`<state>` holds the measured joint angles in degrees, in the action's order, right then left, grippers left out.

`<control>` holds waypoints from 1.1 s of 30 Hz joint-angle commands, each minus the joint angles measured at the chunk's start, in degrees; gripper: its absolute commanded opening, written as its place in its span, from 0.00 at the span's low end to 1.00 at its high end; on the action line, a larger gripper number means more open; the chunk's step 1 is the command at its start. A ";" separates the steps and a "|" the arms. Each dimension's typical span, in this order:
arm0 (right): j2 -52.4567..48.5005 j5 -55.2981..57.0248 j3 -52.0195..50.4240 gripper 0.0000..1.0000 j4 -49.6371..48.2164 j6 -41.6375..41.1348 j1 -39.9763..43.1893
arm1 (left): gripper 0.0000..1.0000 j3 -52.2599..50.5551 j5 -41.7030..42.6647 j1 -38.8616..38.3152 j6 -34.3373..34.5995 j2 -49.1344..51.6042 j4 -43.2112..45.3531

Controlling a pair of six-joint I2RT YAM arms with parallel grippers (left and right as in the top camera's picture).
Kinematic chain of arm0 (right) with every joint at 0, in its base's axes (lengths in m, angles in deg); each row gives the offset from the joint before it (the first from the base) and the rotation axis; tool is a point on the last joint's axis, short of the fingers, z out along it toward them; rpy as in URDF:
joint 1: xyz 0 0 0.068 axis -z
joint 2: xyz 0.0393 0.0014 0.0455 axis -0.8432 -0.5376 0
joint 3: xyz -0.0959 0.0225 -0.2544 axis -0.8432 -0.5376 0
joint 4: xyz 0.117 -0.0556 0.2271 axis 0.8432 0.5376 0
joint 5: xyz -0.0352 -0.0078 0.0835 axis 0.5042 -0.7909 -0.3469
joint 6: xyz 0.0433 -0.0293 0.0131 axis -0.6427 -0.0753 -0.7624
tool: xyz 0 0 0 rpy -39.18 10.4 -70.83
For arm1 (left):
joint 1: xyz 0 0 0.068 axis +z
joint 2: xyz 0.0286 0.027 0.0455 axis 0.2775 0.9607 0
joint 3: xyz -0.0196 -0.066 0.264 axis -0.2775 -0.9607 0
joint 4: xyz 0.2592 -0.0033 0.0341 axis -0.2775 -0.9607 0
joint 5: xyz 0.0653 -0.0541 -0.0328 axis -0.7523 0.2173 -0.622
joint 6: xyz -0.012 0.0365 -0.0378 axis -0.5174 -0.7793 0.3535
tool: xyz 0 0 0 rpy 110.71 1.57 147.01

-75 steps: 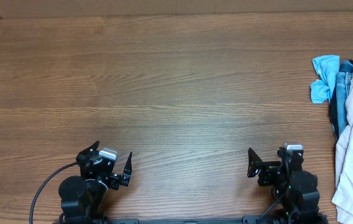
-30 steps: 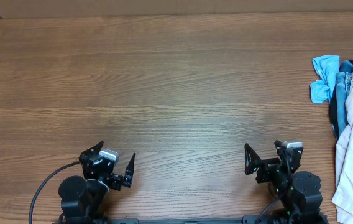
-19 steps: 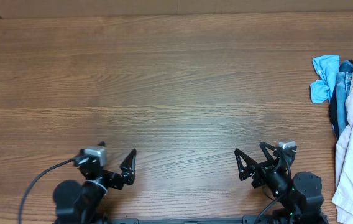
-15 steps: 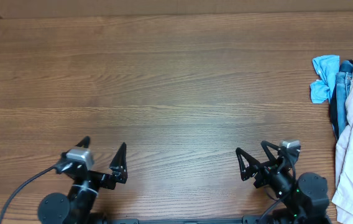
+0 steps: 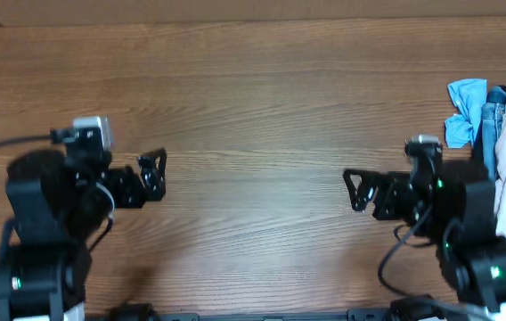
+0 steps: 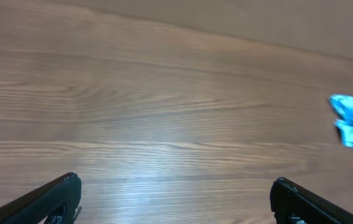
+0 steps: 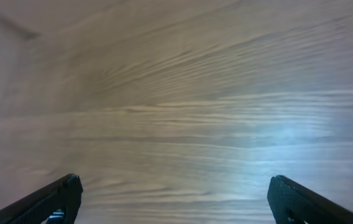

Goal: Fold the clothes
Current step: 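Raise both arms and reach the right gripper toward the clothes pile, then grasp the khaki shorts with the right gripper and drag them leftward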

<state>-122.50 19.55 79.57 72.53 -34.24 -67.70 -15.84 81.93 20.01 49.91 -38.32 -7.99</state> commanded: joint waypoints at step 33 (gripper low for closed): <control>-60.83 22.34 31.36 0.71 -0.96 -7.61 48.43 | 1.00 2.67 4.63 0.20 -8.85 11.80 -10.62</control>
<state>-183.48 40.33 110.19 72.03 -41.65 -19.00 -14.18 87.06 20.01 42.55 -26.53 -19.18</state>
